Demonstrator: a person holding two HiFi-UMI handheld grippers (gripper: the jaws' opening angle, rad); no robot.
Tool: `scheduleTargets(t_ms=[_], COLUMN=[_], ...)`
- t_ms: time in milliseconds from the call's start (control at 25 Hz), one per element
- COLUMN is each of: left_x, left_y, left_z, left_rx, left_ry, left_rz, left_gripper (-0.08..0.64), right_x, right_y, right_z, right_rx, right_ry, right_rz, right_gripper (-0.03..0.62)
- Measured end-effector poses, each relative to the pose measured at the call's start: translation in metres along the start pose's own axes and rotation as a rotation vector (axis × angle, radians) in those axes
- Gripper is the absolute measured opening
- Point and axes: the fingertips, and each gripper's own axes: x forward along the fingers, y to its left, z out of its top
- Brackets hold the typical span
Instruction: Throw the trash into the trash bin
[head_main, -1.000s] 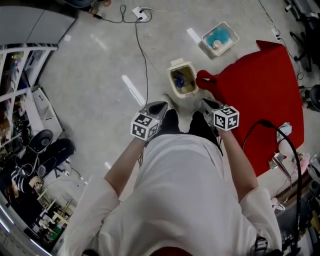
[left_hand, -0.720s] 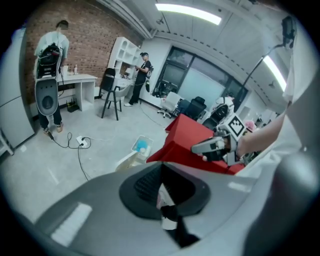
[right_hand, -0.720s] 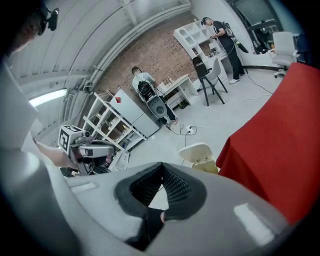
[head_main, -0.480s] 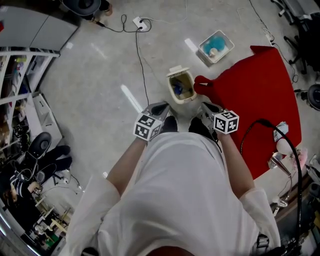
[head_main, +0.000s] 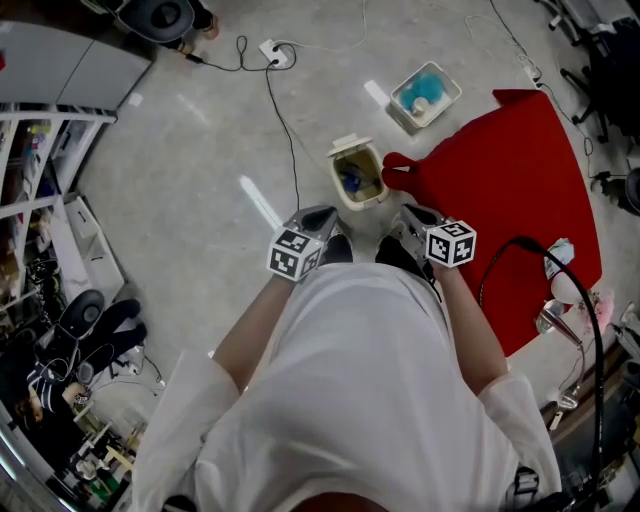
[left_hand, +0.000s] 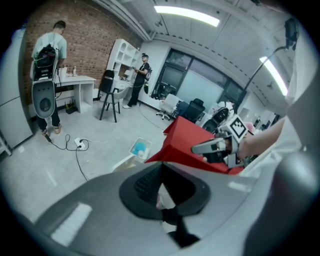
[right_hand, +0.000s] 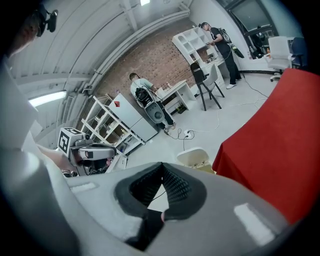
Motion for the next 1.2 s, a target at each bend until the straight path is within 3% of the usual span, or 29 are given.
scheduleTargets(t_ms=[320, 600, 760, 1200], left_x=[0.015, 0.036, 0.05, 0.102], left_y=[-0.015, -0.038, -0.05, -0.092], left_z=[0.011, 0.025, 0.028, 0.03], left_rx=[0.021, 0.047, 0.06, 0.08], left_ry=[0.009, 0.022, 0.039, 0.094], left_rz=[-0.023, -0.057, -0.074, -0.106], left_gripper=[0.005, 0.005, 0.005, 0.005], right_x=[-0.018, -0.052, -0.074, -0.177], right_y=[-0.015, -0.049, -0.073, -0.176], right_z=[0.003, 0.006, 0.003, -0.021], right_rx=[0.007, 0.04, 0.068, 0.169], right_ry=[-0.034, -0.092, -0.123, -0.211], right_rz=[-0.038, -0.121, -0.169, -0.409], right_gripper=[0.003, 0.007, 0.049, 0.097])
